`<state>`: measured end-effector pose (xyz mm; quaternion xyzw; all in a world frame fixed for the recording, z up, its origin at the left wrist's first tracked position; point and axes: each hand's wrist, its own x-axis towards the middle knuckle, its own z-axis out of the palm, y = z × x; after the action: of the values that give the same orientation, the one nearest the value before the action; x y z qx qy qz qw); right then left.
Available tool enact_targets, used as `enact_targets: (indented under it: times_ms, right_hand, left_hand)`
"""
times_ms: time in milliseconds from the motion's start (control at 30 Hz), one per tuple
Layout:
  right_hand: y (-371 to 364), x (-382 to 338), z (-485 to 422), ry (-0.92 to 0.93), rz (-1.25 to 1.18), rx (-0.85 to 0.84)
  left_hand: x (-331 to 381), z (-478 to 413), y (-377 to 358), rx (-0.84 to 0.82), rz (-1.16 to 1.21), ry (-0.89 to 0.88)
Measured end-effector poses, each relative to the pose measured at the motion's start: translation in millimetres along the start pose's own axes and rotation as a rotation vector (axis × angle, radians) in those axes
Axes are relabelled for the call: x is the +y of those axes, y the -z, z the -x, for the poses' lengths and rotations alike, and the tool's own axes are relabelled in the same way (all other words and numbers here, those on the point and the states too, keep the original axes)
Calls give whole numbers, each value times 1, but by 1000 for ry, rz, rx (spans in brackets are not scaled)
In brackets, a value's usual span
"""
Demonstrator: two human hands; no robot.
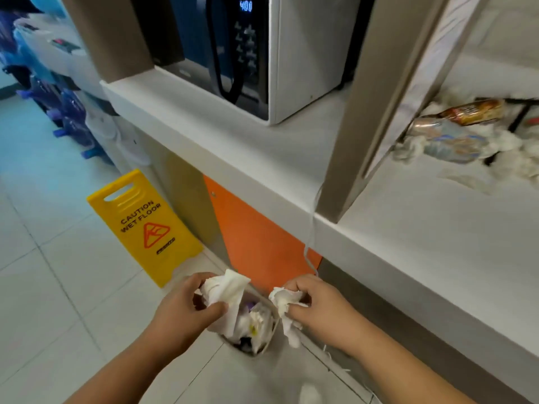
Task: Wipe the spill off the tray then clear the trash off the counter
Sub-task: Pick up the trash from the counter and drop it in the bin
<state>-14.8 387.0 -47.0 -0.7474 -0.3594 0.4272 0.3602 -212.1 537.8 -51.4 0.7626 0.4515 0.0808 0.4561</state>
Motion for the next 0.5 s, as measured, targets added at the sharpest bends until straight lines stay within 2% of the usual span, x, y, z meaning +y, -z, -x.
enact_targets:
  times_ms: [267,500]
  right_hand:
    - [-57,89,-81,-325,-231,-79]
    - [-113,174,-166,-464,-207,-61]
  left_hand:
    - [-93,-41,-47,-28,67,278]
    - [-179,-83,-103,-41,98,456]
